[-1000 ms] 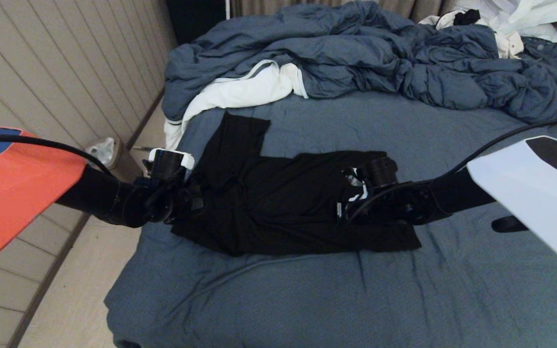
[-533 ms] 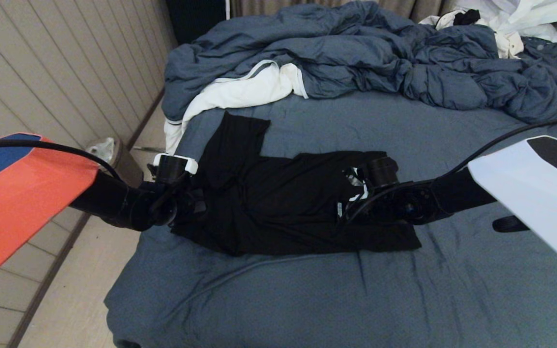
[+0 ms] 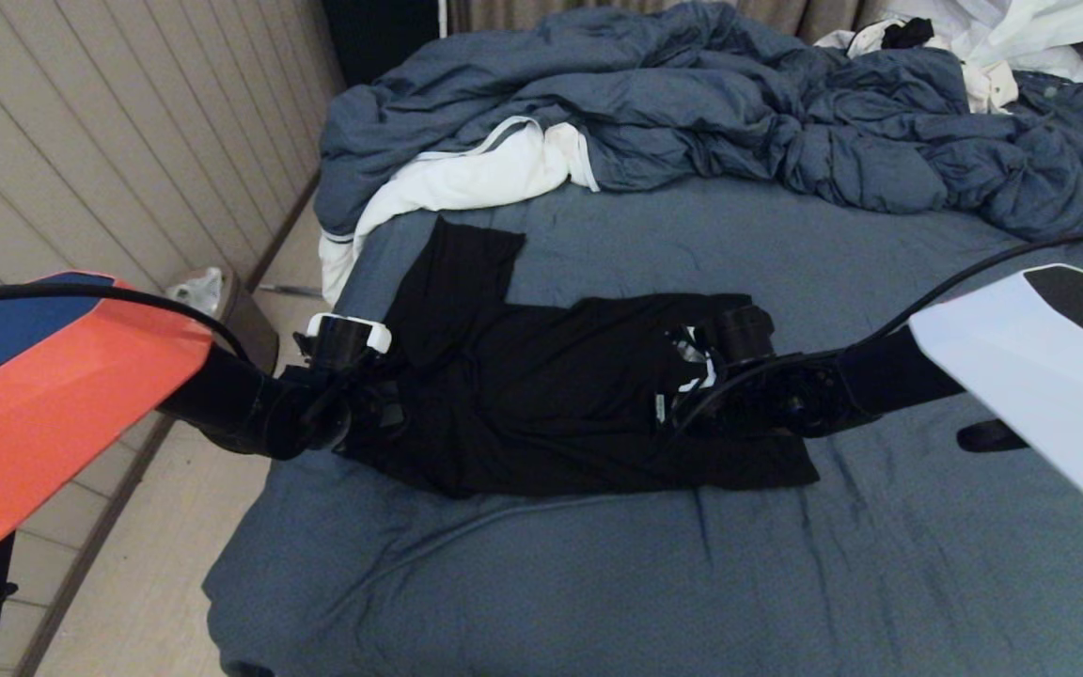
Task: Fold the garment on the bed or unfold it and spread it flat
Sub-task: Fold the black T-shirt
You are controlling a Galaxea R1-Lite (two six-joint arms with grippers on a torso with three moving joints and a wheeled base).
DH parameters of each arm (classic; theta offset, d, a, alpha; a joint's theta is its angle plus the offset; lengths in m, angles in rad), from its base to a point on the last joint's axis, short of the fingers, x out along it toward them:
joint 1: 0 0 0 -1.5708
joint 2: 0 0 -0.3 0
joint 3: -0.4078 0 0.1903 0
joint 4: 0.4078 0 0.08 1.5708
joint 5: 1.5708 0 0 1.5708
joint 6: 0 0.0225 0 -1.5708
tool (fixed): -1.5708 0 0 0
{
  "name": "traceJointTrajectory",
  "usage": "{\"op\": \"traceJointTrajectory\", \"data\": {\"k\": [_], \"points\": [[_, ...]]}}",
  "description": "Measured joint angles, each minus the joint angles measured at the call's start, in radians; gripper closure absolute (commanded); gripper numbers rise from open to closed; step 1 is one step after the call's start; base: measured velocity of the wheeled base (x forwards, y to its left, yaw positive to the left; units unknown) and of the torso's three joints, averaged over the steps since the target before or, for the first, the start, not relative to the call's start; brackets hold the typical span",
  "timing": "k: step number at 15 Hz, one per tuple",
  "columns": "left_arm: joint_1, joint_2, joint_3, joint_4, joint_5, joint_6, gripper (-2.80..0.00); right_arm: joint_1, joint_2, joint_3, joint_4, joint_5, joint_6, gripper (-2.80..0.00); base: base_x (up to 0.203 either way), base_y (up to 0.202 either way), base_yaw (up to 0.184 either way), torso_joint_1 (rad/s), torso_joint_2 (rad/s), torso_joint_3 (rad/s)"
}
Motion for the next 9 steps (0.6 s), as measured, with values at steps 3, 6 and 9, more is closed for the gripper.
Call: {"op": "traceJointTrajectory", "data": {"k": [3,6,9], "points": [[0.000,-0.006,0.013,-0.002,0.001,0.001,0.00,0.000,0.000,-0.001,0.000,0.000,0.000,0.00,0.000,0.000,0.000,0.000,0.00,0.000],[-0.001,-0.007,0.038,-0.024,0.001,0.002,0.00,0.000,-0.001,0.000,0.000,0.000,0.000,0.00,0.000,0.000,0.000,0.000,0.00,0.000],[0.000,-0.015,0.091,-0.069,0.001,0.005,0.00,0.000,-0.003,0.000,0.000,0.000,0.000,0.00,0.000,0.000,0.000,0.000,0.00,0.000]]}}
